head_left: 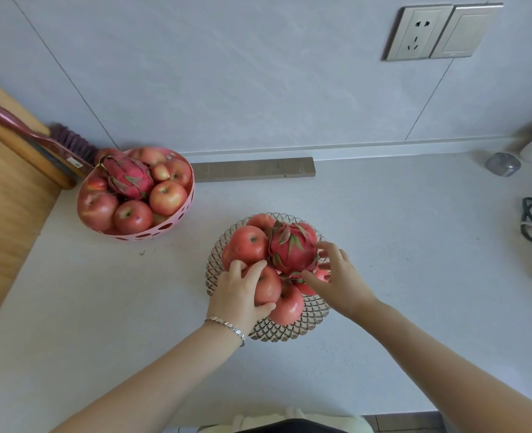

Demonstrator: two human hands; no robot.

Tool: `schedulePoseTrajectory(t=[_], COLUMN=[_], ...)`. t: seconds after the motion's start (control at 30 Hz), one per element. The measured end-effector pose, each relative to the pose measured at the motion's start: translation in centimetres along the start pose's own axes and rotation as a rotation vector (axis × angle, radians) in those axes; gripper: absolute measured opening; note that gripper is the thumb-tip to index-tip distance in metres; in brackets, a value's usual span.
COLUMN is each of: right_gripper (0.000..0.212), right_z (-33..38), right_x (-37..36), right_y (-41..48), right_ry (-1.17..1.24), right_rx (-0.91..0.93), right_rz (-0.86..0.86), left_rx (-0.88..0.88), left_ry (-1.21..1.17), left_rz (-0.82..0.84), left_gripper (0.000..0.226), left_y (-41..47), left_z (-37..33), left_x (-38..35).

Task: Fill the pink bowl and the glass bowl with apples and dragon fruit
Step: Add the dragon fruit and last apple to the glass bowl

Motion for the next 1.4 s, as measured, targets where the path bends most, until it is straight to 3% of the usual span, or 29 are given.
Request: schedulePoseTrajectory(t=[0.3,0.47,0.53,0.6,0.7,0.77,0.8,0.9,1.07,1.2,1.4], right_gripper=[0.061,0.065,0.071,0.079,0.102,0.107,0.104,0.105,0.124,0.116,0.104], right_z=[-3.6,-4.5,-5.2,-6.1,-7.9,-8.3,-8.4,-8.8,-8.2,-6.3,-4.0], right_x=[-1.1,-1.8,-1.4,-1.2,-3.1,-4.6,-4.9,-5.4,-5.9,-6.0,-5.8], right_y=[-1.1,-1.3,-1.3,-1.1,-1.0,-1.1,-1.2,-0.5,1.7,5.4,12.1], right_ry=[0.080,0.129,0.136,0.120,0.305,0.474,0.515,0.549,0.570,0.592,0.593], right_rx=[-0.159,-0.219,-0.280,-0.355,-0.524,-0.593,-0.605,-0.632,-0.647,-0.635,-0.647], right_rz=[-0.002,0.000,-0.047,-0.075,0.052,0.120,0.116,0.096,0.082,0.061,0.045], left_rx=[-0.153,-0.077,0.018,0.237,0.755,0.929,0.952,0.975,0.863,0.837,0.785], left_ry=[-0.229,-0.206,-0.224,-0.302,-0.637,-0.962,-1.102,-1.276,-1.205,-1.185,-1.139], left_rz=[-0.276,-0.208,-0.275,-0.289,0.011,0.176,0.200,0.166,0.216,0.160,0.029], left_gripper=[0.072,0.075,0.090,0.109,0.131,0.128,0.116,0.092,0.112,0.129,0.126], left_y=[-1.4,-1.1,-0.9,-1.0,-2.3,-3.2,-3.2,-2.6,0.3,4.2,9.9], left_z=[0.6,1.0,2.2,4.7,9.8,9.9,9.3,8.7,10.5,11.9,13.1], left_x=[0.7,0.6,1.4,1.8,-2.9,-5.8,-6.7,-7.1,-7.0,-5.1,-1.9])
Point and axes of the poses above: each hand's wrist, its own y-axis towards the middle knuckle, its own x-axis out of the back of the hand, z = x × y, the point moved 10 cm from there along y, towards the middle knuckle, and after that the axes turned 1 degree about -x, right-handed, at the moved point
